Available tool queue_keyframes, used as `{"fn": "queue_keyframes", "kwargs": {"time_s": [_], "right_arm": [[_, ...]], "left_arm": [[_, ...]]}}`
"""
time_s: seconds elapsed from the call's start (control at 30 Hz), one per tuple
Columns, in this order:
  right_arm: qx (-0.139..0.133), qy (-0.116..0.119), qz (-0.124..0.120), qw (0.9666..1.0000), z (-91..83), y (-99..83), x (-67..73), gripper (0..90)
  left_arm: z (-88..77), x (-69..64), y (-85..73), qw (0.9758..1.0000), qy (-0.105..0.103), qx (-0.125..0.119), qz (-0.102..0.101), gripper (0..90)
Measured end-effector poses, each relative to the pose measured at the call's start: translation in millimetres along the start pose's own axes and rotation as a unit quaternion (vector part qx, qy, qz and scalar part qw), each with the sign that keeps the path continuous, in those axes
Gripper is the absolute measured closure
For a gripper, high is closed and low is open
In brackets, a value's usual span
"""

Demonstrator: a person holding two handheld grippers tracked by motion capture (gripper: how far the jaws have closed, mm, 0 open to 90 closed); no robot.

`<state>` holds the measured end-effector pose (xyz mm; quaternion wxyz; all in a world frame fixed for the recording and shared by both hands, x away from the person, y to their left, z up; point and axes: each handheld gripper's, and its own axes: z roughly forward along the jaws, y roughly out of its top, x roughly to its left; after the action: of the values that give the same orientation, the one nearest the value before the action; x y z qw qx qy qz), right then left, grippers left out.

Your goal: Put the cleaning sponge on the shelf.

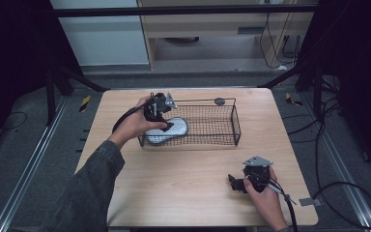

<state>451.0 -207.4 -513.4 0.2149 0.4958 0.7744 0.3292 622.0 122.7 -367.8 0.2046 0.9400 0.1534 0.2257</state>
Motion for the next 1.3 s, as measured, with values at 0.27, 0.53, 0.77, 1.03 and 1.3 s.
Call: {"fn": "queue_keyframes", "kwargs": {"time_s": [0.27, 0.53, 0.77, 1.03, 1.3], "right_arm": [[0.001, 0.0, 0.0, 1.0, 0.0, -0.1, 0.0, 0.6], [0.001, 0.0, 0.0, 1.0, -0.1, 0.0, 0.0, 0.6], [0.0, 0.001, 0.002, 1.0, 0.0, 0.1, 0.2, 0.6], [0.0, 0.001, 0.001, 1.0, 0.0, 0.0, 0.1, 0.6], [0.0, 0.001, 0.001, 1.0, 0.0, 0.0, 0.2, 0.5]], "left_arm": [[-12.2, -11.5, 2.7, 0.9987, 0.003, -0.013, -0.049, 10.6], [-23.2, -24.5, 3.1, 0.996, 0.009, -0.033, -0.083, 6.8], [-32.2, -33.9, 0.8, 0.9933, 0.002, -0.046, -0.106, 5.6], [-43.2, -43.1, -7.8, 0.9912, 0.018, -0.049, -0.121, 5.4], [-57.6, -41.1, -24.5, 0.9881, 0.015, -0.061, -0.14, 4.5]]}}
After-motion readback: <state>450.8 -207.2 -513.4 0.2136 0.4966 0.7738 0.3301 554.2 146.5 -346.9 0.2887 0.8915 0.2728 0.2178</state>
